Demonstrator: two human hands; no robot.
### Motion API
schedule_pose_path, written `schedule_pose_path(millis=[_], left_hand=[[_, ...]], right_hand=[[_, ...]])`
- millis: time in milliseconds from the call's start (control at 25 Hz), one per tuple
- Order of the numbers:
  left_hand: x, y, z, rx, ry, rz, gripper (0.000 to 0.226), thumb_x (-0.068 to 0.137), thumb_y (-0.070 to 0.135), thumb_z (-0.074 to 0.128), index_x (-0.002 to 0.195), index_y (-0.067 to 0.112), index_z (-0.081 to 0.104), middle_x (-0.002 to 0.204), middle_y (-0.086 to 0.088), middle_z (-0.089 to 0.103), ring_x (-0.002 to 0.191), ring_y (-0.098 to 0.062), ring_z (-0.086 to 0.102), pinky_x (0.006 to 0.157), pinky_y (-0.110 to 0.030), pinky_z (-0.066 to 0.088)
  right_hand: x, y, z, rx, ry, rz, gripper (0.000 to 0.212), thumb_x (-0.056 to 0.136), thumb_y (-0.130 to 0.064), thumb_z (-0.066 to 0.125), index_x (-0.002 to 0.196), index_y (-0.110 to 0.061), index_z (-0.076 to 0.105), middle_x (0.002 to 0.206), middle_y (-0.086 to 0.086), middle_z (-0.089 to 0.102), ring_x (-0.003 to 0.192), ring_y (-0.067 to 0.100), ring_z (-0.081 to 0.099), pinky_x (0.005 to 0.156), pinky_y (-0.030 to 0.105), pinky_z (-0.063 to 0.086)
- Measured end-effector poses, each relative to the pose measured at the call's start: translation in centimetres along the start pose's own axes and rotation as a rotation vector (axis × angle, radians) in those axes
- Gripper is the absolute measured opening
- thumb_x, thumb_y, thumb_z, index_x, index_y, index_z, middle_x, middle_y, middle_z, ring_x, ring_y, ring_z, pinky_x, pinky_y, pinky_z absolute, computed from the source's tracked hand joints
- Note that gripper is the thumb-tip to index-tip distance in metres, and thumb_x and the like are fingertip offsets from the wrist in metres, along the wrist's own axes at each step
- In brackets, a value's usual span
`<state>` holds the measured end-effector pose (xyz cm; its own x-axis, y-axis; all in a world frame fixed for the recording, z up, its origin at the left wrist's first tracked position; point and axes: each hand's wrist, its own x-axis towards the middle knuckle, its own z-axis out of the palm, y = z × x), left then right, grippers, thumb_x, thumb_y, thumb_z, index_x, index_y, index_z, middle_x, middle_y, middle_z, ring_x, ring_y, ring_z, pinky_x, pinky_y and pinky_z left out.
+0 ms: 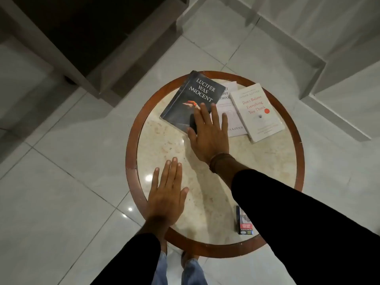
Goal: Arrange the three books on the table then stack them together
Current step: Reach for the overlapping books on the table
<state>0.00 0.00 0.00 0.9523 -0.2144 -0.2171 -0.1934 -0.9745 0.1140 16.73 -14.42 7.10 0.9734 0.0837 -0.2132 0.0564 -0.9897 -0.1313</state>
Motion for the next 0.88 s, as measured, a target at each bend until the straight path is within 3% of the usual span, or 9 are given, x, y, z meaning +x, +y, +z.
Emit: schedule_pose_path(millis=[280, 560, 720, 800, 880], left_hand=[[0.2, -0.1, -0.2, -0.06, 0.019, 0.006, 0.08, 0.1, 0.061, 0.05, 0.164, 0.013, 0.048, 0.171, -0.013, 0.051, 0.156, -0.037, 0.052, 0.128, -0.06, 0.041], [1.0, 0.0, 0.5, -0.084, 0.06, 0.021, 0.075, 0.108, 0.057, 0.022, 0.162, 0.014, 0.051, 0.172, -0.013, 0.05, 0.156, -0.038, 0.052, 0.127, -0.063, 0.042], [-0.2, -0.6, 1.7, -0.108, 0.109, 0.012, 0.071, 0.11, 0.056, 0.03, 0.166, 0.015, 0.045, 0.175, -0.014, 0.045, 0.16, -0.038, 0.046, 0.126, -0.067, 0.043], [-0.8, -1.1, 2.1, -0.112, 0.178, 0.019, 0.069, 0.11, 0.054, 0.04, 0.166, 0.014, 0.045, 0.174, -0.014, 0.047, 0.161, -0.038, 0.046, 0.125, -0.067, 0.044], [-0.8, -0.9, 2.3, -0.133, 0.23, 0.029, 0.068, 0.108, 0.05, 0.051, 0.166, 0.013, 0.046, 0.173, -0.013, 0.048, 0.161, -0.037, 0.045, 0.126, -0.065, 0.044]], right_hand=[[2.0, -0.9, 3.0, -0.118, -0.076, 0.037, 0.076, 0.107, -0.065, 0.028, 0.17, -0.022, 0.022, 0.18, 0.006, 0.016, 0.167, 0.039, 0.005, 0.126, 0.072, -0.003], [0.9, 1.7, 3.2, -0.144, -0.107, -0.351, 0.07, 0.104, -0.056, 0.037, 0.166, -0.024, 0.035, 0.178, 0.005, 0.024, 0.166, 0.041, 0.011, 0.123, 0.078, 0.011], [-0.3, 0.9, 4.6, -0.117, -0.067, -0.418, 0.069, 0.101, -0.055, 0.047, 0.163, -0.024, 0.041, 0.176, 0.005, 0.031, 0.165, 0.04, 0.02, 0.122, 0.077, 0.017], [-0.1, 0.8, 4.3, -0.061, -0.029, -0.37, 0.07, 0.101, -0.058, 0.047, 0.163, -0.025, 0.04, 0.176, 0.005, 0.031, 0.165, 0.038, 0.021, 0.122, 0.076, 0.019], [0.3, 3.4, 3.3, 0.004, 0.09, -0.13, 0.067, 0.104, -0.057, 0.04, 0.162, -0.025, 0.037, 0.175, 0.006, 0.032, 0.164, 0.036, 0.024, 0.125, 0.073, 0.021]])
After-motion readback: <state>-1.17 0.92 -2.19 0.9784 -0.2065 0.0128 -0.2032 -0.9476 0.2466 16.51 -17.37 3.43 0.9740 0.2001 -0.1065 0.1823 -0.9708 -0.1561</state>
